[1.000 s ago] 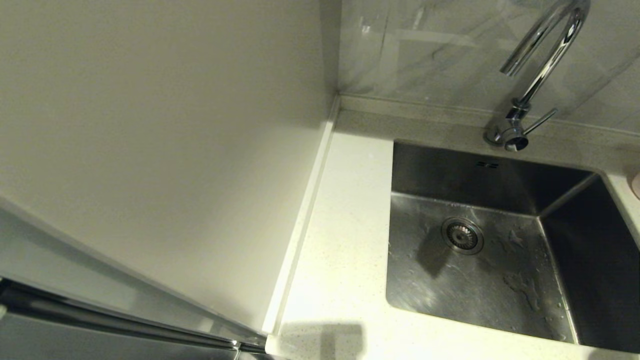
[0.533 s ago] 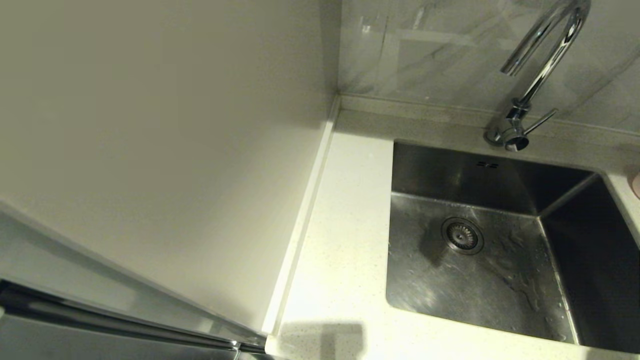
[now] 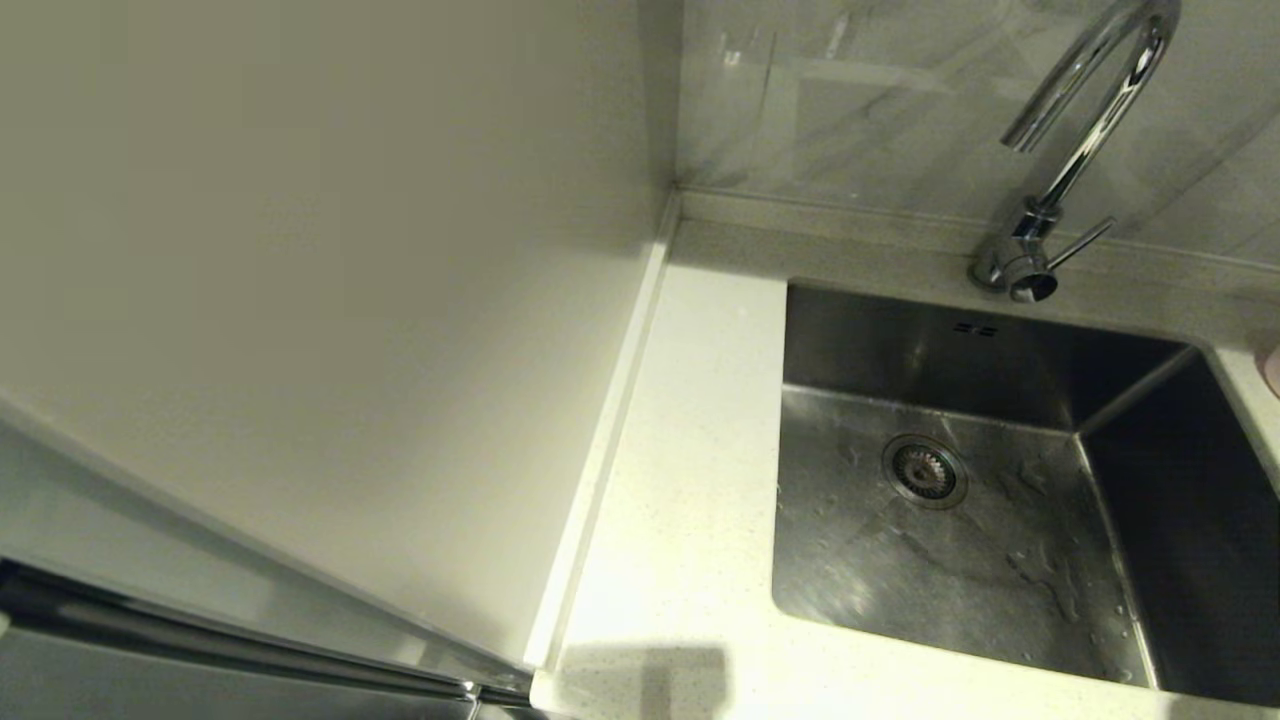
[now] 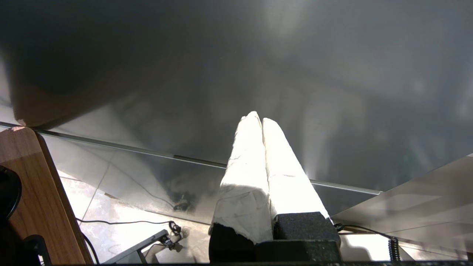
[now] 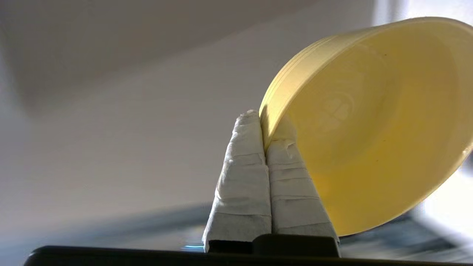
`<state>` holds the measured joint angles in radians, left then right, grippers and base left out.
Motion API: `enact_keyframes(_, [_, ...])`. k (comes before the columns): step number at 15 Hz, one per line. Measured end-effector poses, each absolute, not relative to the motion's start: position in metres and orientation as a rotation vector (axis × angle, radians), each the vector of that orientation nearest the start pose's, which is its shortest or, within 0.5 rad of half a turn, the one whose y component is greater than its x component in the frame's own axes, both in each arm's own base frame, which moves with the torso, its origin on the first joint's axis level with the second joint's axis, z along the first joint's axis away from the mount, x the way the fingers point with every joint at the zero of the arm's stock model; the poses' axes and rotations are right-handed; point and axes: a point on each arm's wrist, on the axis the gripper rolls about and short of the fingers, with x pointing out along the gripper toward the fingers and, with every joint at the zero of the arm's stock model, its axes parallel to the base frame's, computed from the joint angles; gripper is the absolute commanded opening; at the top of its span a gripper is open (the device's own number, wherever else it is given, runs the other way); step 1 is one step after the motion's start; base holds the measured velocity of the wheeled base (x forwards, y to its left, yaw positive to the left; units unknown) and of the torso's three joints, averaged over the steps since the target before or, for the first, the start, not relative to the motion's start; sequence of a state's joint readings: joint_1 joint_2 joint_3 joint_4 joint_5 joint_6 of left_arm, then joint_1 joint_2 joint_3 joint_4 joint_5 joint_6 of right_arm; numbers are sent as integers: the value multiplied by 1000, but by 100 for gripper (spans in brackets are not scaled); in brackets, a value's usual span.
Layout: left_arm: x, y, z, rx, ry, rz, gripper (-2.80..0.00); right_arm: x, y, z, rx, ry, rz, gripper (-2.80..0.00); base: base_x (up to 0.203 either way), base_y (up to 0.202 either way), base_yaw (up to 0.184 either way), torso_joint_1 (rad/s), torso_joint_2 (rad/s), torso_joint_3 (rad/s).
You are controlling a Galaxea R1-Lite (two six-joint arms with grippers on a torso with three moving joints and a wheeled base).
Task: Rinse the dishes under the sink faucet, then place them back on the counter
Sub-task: Put a bowl back to the table from the sink
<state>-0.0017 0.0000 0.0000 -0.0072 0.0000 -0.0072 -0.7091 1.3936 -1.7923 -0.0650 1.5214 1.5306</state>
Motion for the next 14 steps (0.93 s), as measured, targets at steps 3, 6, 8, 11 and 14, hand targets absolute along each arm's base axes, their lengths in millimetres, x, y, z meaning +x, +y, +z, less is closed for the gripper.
enact_keyframes(3, [-23,0,76,-7,-7,-2,-280,130,-85,467,576,221,783,-280,0,0,0,0,0,0])
enact_keyframes(6, [-23,0,76,-8,-7,-2,-280,138,-92,457,177,11,721,-280,0,0,0,0,0,0])
enact_keyframes(8, [-23,0,76,-7,-7,-2,-280,148,-97,445,-5,-81,511,-280,0,0,0,0,0,0])
enact_keyframes(11, [-23,0,76,-7,-7,-2,-280,149,-104,423,-239,125,55,-280,0,0,0,0,0,0])
enact_keyframes(14, [-23,0,76,-7,-8,-2,-280,135,-107,380,-316,683,-250,-280,0,0,0,0,0,0])
